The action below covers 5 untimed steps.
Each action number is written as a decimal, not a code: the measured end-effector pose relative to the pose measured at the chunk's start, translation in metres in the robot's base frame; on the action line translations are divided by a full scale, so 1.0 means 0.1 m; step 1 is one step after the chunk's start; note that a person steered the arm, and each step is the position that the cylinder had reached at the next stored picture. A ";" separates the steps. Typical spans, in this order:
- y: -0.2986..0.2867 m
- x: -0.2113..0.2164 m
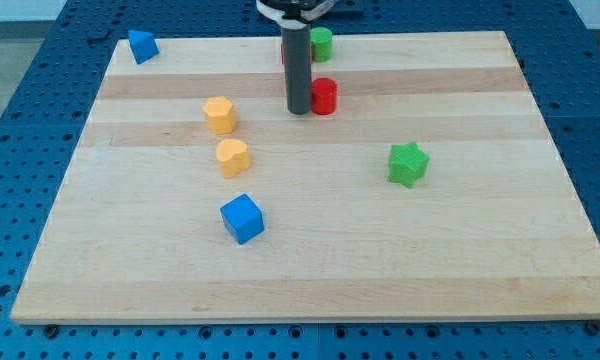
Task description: Push red circle towards top center
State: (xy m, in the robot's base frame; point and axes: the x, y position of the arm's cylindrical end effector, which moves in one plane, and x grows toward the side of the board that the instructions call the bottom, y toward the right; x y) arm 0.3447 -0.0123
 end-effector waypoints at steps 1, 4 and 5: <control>0.25 0.00; 0.69 -0.20; 0.57 -0.22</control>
